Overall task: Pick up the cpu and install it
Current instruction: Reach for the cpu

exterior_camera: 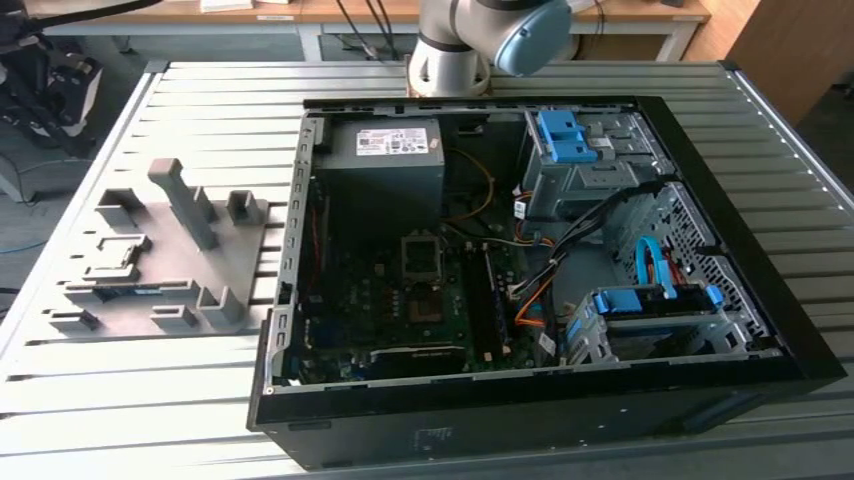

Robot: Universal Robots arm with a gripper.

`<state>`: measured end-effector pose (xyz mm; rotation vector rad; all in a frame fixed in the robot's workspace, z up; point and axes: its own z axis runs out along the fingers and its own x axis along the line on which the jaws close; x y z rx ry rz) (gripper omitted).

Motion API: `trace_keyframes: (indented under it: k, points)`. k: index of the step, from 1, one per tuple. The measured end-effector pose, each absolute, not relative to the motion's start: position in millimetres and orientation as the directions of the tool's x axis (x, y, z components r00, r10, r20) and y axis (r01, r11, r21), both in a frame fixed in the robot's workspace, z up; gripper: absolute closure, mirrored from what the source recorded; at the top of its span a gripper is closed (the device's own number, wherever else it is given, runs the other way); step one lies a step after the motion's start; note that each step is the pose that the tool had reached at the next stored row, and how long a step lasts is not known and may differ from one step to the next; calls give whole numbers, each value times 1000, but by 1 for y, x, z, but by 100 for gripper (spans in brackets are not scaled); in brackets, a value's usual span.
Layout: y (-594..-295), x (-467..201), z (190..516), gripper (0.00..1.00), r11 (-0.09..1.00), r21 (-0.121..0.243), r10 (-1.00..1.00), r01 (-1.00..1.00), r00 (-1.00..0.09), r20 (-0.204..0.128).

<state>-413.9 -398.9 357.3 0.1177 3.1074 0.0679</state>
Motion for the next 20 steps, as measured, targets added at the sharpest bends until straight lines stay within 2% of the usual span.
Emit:
trace_keyframes:
  k: [20]
  points:
    - [-399,-421,339,90,996,45,76,75,-997,-29]
